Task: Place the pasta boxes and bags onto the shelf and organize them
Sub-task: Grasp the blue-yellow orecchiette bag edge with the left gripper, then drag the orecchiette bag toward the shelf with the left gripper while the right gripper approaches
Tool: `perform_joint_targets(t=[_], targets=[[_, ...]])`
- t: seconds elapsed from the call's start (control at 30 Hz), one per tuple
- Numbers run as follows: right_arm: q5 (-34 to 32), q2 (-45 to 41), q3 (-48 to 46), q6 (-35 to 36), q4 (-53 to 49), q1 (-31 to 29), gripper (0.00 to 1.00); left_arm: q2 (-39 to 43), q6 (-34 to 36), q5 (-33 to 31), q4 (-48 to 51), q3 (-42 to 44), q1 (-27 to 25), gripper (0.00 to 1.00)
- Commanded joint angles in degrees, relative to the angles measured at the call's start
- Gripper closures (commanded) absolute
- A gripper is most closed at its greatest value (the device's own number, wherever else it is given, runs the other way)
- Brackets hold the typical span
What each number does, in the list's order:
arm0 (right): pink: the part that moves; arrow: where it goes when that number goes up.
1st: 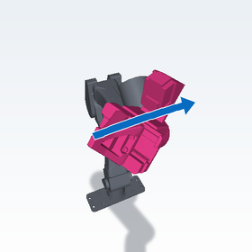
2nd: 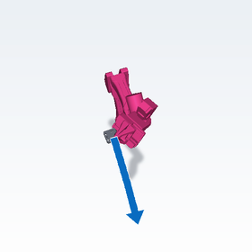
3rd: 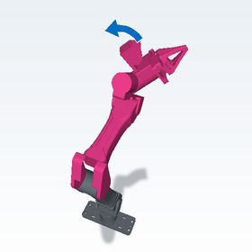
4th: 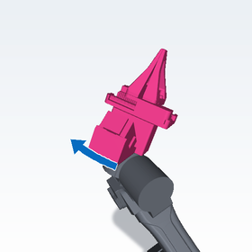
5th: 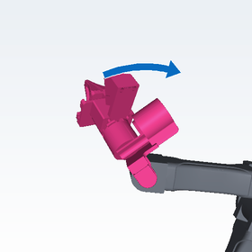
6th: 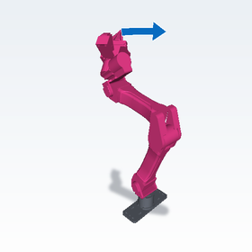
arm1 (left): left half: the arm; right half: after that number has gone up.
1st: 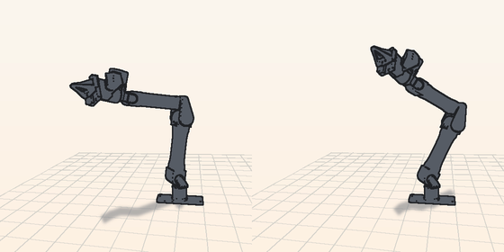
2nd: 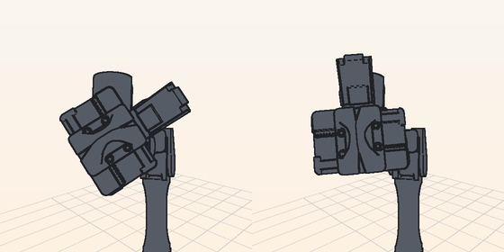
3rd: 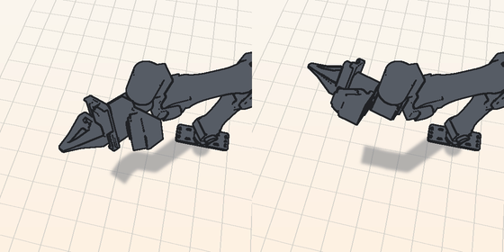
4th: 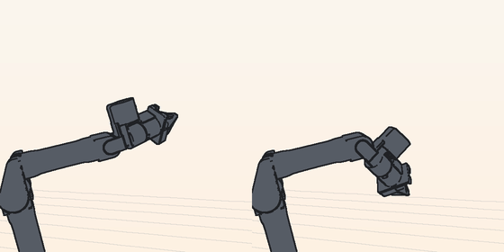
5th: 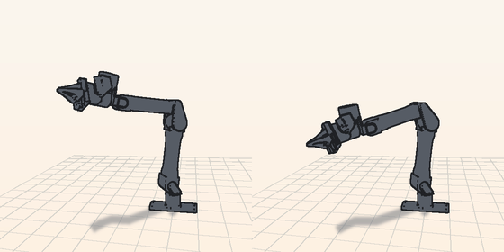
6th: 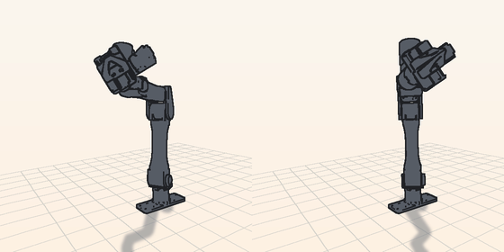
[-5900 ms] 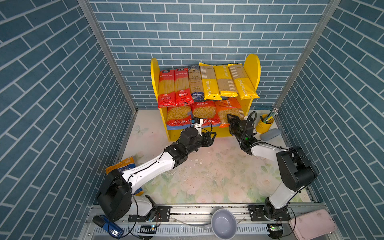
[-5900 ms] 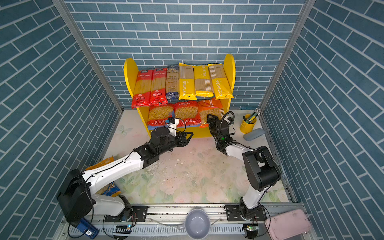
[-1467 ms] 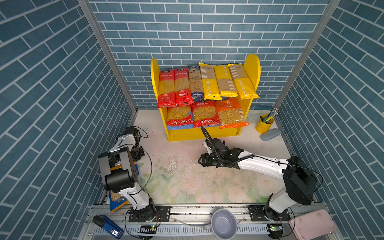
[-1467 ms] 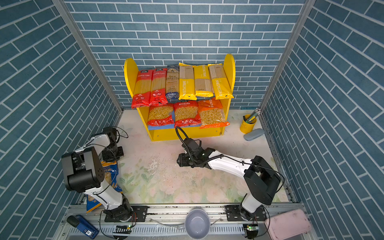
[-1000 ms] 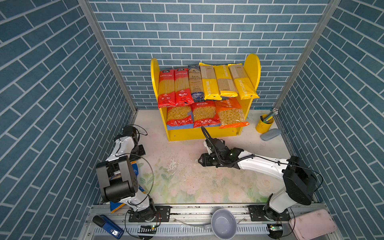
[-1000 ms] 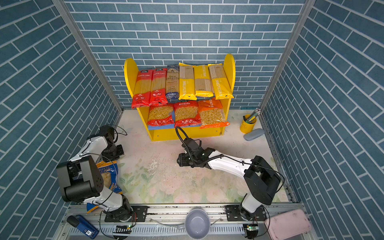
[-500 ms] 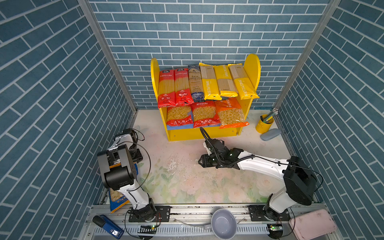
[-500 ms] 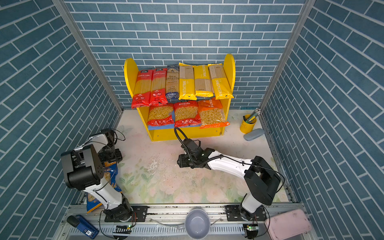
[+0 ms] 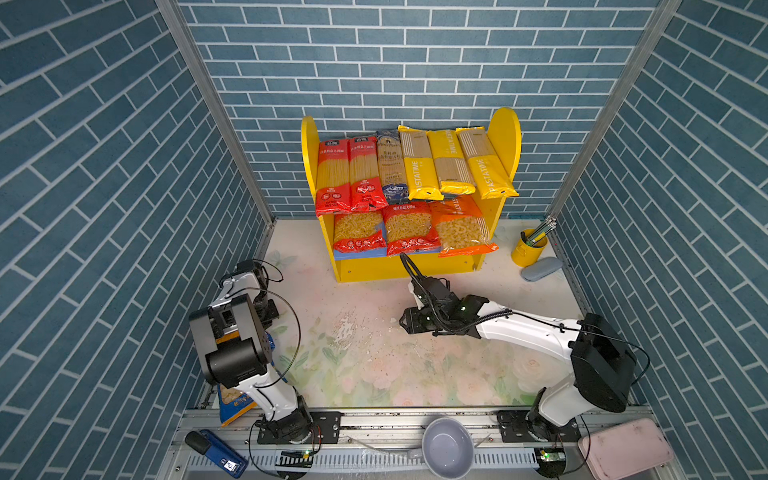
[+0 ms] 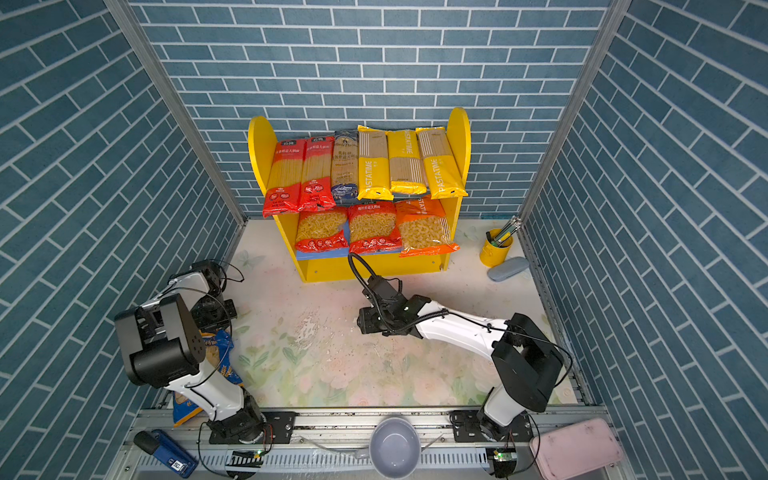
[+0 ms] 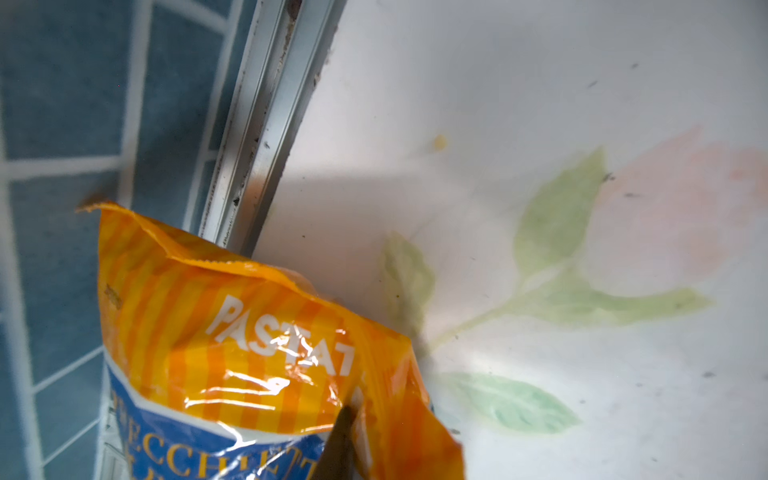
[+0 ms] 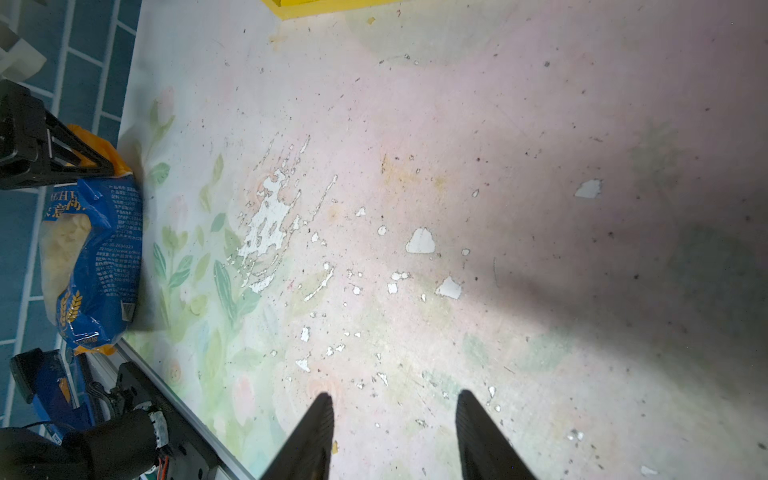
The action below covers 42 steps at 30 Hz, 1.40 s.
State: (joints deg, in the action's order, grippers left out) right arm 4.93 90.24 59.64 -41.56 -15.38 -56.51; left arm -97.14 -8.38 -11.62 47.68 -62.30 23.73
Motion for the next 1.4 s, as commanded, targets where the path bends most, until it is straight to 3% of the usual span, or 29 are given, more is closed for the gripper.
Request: perform_joint_targets(t=[0.0, 0.13, 0.3, 0.5, 0.77, 1.0, 1.2, 1.37], targets=[[-1.1, 0.6, 2.8, 1.4, -0.9, -0.2, 0.51, 1.8, -0.3, 6.7, 1.6, 0.2, -0.6, 0.88], [-1.1, 0.8, 2.9, 1.0, -0.7, -0.3, 0.50, 4.2, -1.6, 9.7, 2.7, -0.4, -2.3, 1.00], [-1.3, 1.4, 3.1, 0.5, -0.3, -0.3, 0.50, 9.9, -6.7, 18.0, -0.2, 2.2, -3.6, 1.00], [-1.1, 2.8, 3.7, -0.6, 0.2, -0.4, 0.51, 20.1, -18.1, 21.6, -6.0, 7.5, -10.7, 1.00], [-0.7, 4.7, 2.6, -5.1, 4.1, -0.4, 0.51, 31.5, -42.6, 16.6, -17.6, 18.5, -28.7, 1.00], [-2.3, 2.2, -3.1, -10.7, 12.9, -0.4, 0.51, 32.1, -58.0, 5.6, -21.9, 17.7, -44.8, 1.00], [-2.6, 0.7, -8.5, -17.6, 20.5, -0.4, 0.49, 25.2, -59.5, 3.6, -24.0, 11.6, -51.4, 0.99], [-0.2, 1.0, -10.0, -21.6, 24.5, -1.0, 0.41, 24.8, -55.2, 5.0, -22.1, 9.0, -51.8, 0.74]])
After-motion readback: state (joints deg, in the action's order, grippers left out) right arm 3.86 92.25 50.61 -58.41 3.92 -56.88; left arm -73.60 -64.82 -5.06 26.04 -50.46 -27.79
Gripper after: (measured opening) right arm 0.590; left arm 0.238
